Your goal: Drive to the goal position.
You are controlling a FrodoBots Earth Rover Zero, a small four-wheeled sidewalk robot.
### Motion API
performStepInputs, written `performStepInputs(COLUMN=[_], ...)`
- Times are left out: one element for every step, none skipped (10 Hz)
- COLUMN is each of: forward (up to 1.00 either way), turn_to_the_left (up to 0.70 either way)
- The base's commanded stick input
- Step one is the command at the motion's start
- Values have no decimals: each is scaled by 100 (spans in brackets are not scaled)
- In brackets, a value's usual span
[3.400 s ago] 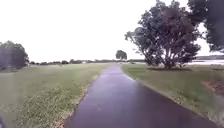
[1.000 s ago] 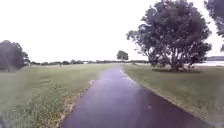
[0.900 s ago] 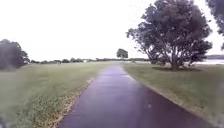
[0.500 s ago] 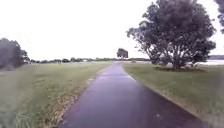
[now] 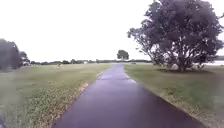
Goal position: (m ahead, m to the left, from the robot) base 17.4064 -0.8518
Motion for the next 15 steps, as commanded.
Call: performStepInputs(forward=[0, 0, 0, 0, 17, 34, 70, 70, 70, 70, 70, 70, 70, 70, 70], turn_to_the_left=[0, 0, 0, 0, 0, 0, 0, 0, 0, 0, 0, 0, 0, 0, 0])
